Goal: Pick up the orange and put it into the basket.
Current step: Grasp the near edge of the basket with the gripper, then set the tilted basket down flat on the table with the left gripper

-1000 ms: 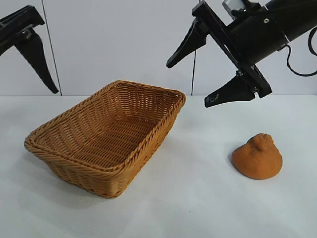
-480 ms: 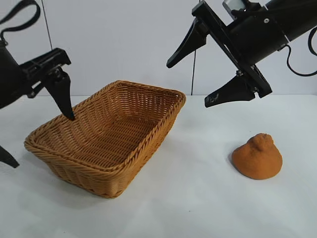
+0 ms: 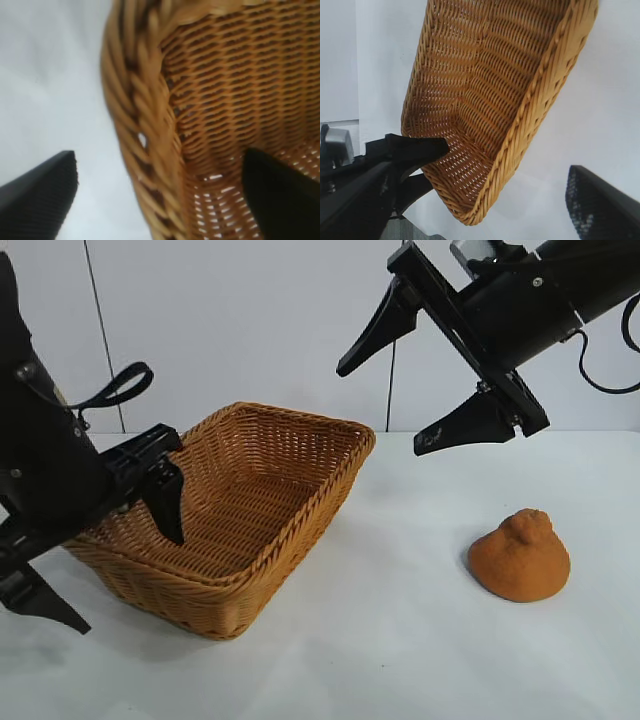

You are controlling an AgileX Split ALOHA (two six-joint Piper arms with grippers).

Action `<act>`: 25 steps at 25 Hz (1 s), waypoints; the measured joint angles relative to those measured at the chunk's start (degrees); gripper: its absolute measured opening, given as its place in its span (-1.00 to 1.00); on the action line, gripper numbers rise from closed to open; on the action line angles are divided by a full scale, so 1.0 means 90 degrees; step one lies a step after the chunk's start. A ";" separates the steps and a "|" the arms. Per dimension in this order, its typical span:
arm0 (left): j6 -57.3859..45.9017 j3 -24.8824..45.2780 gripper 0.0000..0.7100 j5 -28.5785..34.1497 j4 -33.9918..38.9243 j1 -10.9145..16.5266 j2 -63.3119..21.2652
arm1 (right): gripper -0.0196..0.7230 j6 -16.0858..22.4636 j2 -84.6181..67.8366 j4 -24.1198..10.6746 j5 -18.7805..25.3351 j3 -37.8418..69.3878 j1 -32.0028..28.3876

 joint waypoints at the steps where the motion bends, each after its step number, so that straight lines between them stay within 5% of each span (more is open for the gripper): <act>1: 0.0000 0.0000 0.78 -0.0048 0.0000 0.0000 0.0088 | 0.75 0.0000 0.0000 0.0000 -0.0006 0.0000 0.0000; 5: 0.0000 0.0000 0.77 -0.0072 -0.0004 0.0000 0.0253 | 0.75 0.0000 0.0000 0.0000 -0.0006 0.0000 0.0000; 12: -0.0025 0.0000 -0.51 -0.0089 -0.0087 0.0000 0.0273 | 0.75 0.0000 0.0000 0.0000 -0.0006 0.0000 0.0000; 14: -0.0103 -0.0006 -0.72 -0.0131 -0.0154 0.0006 0.0273 | 0.75 0.0005 0.0000 0.0000 -0.0006 0.0000 0.0000; 20: 0.0087 -0.0259 -0.77 0.0310 -0.0109 0.0052 0.0265 | 0.75 0.0005 0.0000 0.0008 -0.0006 0.0000 0.0000; 25: 0.0657 -0.0911 -0.77 0.0883 -0.0105 0.0484 0.0264 | 0.75 0.0007 0.0000 -0.0004 -0.0006 0.0000 0.0000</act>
